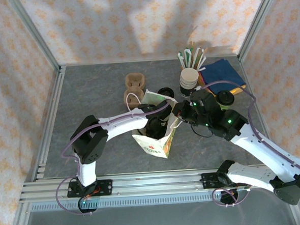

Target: Pack the takeout coffee

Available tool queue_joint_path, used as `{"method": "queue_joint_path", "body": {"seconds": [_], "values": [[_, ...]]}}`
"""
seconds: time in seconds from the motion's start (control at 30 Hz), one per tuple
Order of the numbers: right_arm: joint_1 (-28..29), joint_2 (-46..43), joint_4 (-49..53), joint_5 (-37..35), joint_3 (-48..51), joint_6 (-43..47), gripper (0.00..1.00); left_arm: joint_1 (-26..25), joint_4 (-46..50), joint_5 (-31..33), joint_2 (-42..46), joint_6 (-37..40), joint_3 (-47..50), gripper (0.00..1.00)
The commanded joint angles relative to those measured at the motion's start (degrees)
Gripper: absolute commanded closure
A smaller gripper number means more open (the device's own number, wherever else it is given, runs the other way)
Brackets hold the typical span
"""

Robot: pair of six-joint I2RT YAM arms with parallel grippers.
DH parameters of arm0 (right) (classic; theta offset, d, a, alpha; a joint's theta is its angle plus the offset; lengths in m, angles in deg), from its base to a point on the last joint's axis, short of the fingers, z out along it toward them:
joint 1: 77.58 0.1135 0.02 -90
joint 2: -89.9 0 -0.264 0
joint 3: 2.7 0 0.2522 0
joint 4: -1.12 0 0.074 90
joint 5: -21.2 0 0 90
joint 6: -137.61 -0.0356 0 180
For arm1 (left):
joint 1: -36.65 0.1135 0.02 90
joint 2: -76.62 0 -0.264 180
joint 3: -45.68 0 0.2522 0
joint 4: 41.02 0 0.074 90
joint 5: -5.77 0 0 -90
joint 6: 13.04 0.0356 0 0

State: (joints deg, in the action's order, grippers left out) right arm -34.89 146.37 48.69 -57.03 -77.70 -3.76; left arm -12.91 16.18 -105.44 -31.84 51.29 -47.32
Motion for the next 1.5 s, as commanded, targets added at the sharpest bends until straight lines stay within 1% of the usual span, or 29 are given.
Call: {"method": "queue_joint_path", "body": {"seconds": [0.0, 0.23, 0.43, 0.63, 0.73, 0.8, 0.9, 1.07, 1.27, 1.37, 1.47], "values": [[0.1, -2.3, -6.1, -1.4, -2.0, 0.8, 1.0, -0.8, 3.4, 2.3, 1.5, -0.9, -0.7, 0.85], [0.1, -0.7, -1.2, -3.9, -1.8, 2.0, 1.0, -0.8, 6.3, 5.3, 7.3, -2.7, -3.8, 0.85], [0.1, 0.3, 1.7, -4.9, -1.4, 2.6, 1.0, -0.7, 8.0, 7.7, 10.3, -4.2, -5.5, 0.86], [0.1, 1.2, 3.8, -5.9, -1.5, 3.0, 1.0, -0.7, 9.4, 9.6, 11.1, -4.6, -6.1, 0.85], [0.1, 1.5, 4.0, -5.7, -1.4, 3.1, 1.0, -1.0, 7.6, 7.9, 10.8, -5.4, -5.2, 0.85], [0.1, 1.7, 3.3, -4.7, -1.0, 2.9, 1.0, -1.7, 7.3, 7.8, 10.1, -5.4, -5.2, 0.85], [0.1, 2.2, 2.6, -4.0, -0.7, 2.9, 1.0, -2.0, 8.2, 8.8, 9.6, -5.6, -6.7, 0.85], [0.1, 2.5, 2.8, -4.4, -1.0, 3.5, 1.0, -2.0, 9.5, 10.1, 12.3, -6.3, -9.7, 0.85], [0.1, 1.5, 2.9, -6.3, -1.5, 4.5, 1.0, -1.5, 13.1, 12.7, 18.8, -7.6, -14.6, 0.85], [0.1, 1.1, 2.7, -6.7, -1.6, 5.3, 1.0, -0.5, 11.0, 10.8, 24.2, -7.6, -14.3, 0.85], [0.1, 0.8, 1.0, -5.2, -1.7, 8.3, 1.0, 2.5, 9.3, 8.4, 29.6, -9.4, -13.4, 0.85]]}}
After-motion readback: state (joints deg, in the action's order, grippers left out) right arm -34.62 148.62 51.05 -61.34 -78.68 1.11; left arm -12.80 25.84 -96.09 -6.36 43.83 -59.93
